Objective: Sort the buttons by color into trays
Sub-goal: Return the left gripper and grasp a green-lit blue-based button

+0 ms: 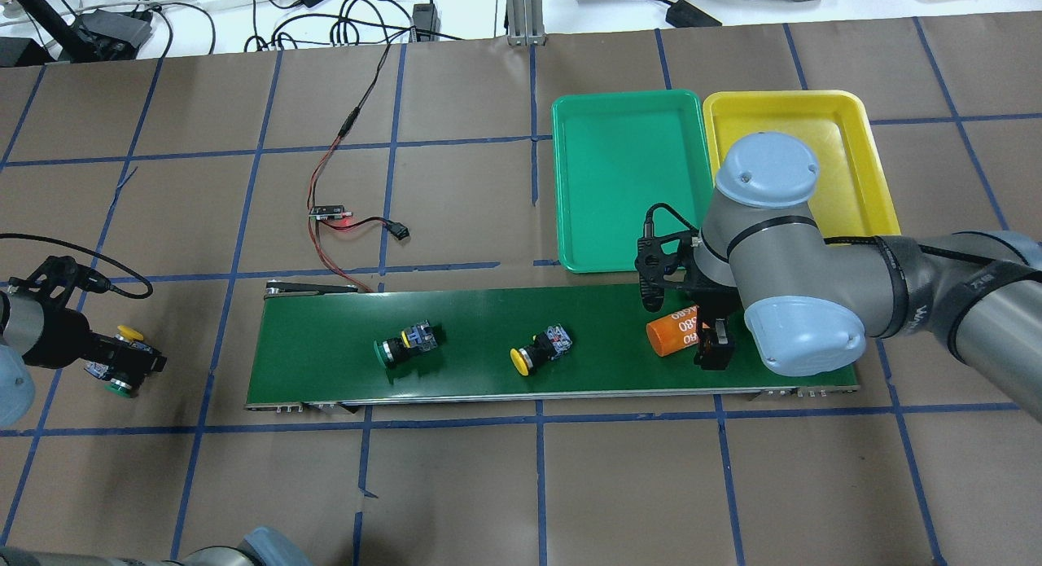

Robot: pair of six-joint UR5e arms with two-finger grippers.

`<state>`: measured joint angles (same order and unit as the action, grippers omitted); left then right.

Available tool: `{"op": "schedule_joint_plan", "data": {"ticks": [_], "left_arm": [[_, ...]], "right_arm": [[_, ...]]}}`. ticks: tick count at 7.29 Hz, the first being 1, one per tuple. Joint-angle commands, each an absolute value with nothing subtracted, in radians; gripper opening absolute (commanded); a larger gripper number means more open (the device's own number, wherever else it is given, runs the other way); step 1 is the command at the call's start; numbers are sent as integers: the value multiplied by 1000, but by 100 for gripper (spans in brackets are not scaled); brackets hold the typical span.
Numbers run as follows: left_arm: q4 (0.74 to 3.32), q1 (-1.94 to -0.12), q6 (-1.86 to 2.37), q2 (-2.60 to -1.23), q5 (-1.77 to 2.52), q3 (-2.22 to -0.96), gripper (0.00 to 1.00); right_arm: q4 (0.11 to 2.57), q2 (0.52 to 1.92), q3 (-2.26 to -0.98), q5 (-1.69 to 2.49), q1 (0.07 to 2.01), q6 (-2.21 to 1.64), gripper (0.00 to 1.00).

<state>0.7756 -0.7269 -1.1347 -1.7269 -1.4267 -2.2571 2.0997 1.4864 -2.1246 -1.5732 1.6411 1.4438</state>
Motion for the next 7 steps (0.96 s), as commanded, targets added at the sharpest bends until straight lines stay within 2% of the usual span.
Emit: {"op": "schedule_joint_plan", "data": {"ticks": [1,2,7], "left_arm": [[776,-707,-1115,-1759,-1431,-2263,100],[775,-707,-1115,-1767,-1431,-2263,92],[775,-718,-1011,-1740,-1428,-2316,91]], "right_arm": [[2094,1488,-2126,-1574,1640,1444,100],[2097,1488,-2126,-1574,1640,1443,100],[2097,1500,-2122,-1577,1629,1453,100]]}}
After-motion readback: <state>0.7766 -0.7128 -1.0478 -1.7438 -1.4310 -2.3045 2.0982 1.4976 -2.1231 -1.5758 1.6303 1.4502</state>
